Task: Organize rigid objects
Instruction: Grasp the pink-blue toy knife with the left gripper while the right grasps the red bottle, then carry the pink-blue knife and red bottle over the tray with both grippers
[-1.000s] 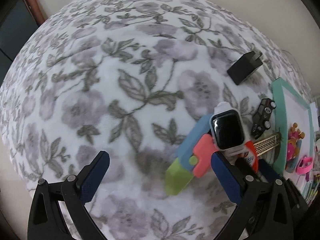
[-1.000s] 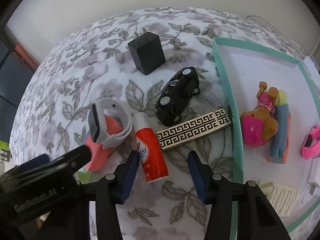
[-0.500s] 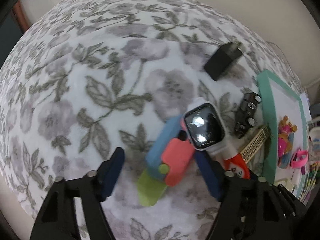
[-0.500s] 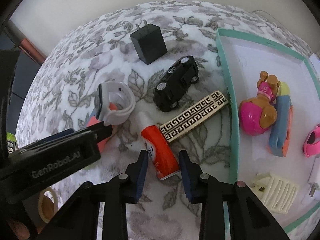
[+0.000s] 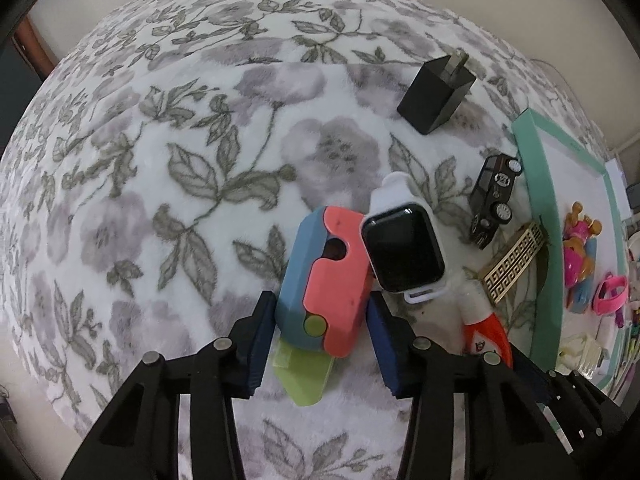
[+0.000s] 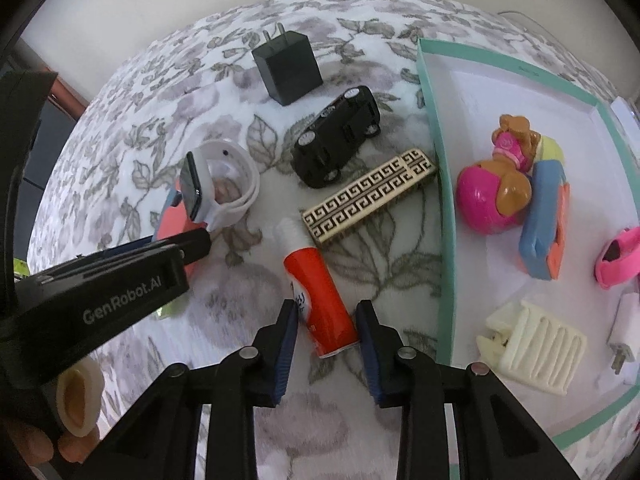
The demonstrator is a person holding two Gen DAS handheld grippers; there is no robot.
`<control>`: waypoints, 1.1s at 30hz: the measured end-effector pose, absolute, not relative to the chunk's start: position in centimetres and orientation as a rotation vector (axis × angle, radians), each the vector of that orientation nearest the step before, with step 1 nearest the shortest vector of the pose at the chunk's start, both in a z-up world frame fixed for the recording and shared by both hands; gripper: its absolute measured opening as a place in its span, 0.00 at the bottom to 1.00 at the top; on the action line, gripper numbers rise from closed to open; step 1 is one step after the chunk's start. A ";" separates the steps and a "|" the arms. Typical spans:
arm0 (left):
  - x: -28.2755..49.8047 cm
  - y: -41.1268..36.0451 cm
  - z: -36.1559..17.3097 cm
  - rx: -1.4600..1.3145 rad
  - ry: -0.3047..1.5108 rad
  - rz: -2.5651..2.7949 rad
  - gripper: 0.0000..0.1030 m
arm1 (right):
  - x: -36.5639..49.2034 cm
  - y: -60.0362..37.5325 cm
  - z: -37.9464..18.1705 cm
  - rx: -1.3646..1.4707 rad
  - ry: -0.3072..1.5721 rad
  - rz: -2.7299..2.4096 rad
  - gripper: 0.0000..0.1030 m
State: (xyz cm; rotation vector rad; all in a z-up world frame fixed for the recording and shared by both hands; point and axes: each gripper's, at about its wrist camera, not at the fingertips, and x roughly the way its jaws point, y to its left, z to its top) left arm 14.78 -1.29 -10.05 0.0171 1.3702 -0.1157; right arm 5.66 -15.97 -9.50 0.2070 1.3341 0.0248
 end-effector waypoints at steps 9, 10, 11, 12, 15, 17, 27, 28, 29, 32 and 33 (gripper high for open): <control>12.4 -2.5 -10.9 0.081 1.367 -0.081 0.45 | 5.1 -14.8 -9.6 0.119 1.341 0.022 0.29; 12.3 -2.6 -10.9 0.079 1.364 -0.079 0.45 | 5.2 -14.6 -9.6 0.110 1.340 0.021 0.29; 12.4 -2.5 -11.0 0.080 1.362 -0.079 0.45 | 5.2 -14.4 -9.6 0.096 1.339 0.021 0.29; 12.3 -2.6 -11.0 0.083 1.358 -0.076 0.45 | 5.1 -14.1 -9.5 0.086 1.338 0.021 0.29; 12.5 -2.8 -11.0 0.092 1.351 -0.073 0.45 | 5.1 -13.5 -9.5 0.045 1.335 0.021 0.29; 12.7 -2.6 -10.7 0.092 1.350 -0.075 0.45 | 5.1 -13.1 -9.6 0.031 1.332 0.022 0.29; 12.7 -2.6 -10.7 0.084 1.354 -0.070 0.45 | 5.1 -11.9 -10.0 -0.004 1.324 0.025 0.29; 12.7 -2.5 -10.7 0.083 1.355 -0.071 0.45 | 5.1 -11.8 -10.0 -0.005 1.323 0.026 0.29; 12.7 -2.4 -10.6 0.081 1.356 -0.072 0.45 | 5.1 -11.8 -10.0 0.000 1.323 0.026 0.29; 12.7 -1.9 -10.4 0.060 1.366 -0.070 0.44 | 5.2 -12.7 -9.9 0.063 1.327 0.037 0.27; 12.7 -1.6 -10.1 0.043 1.361 -0.073 0.44 | 5.3 -13.1 -9.8 0.081 1.328 0.042 0.27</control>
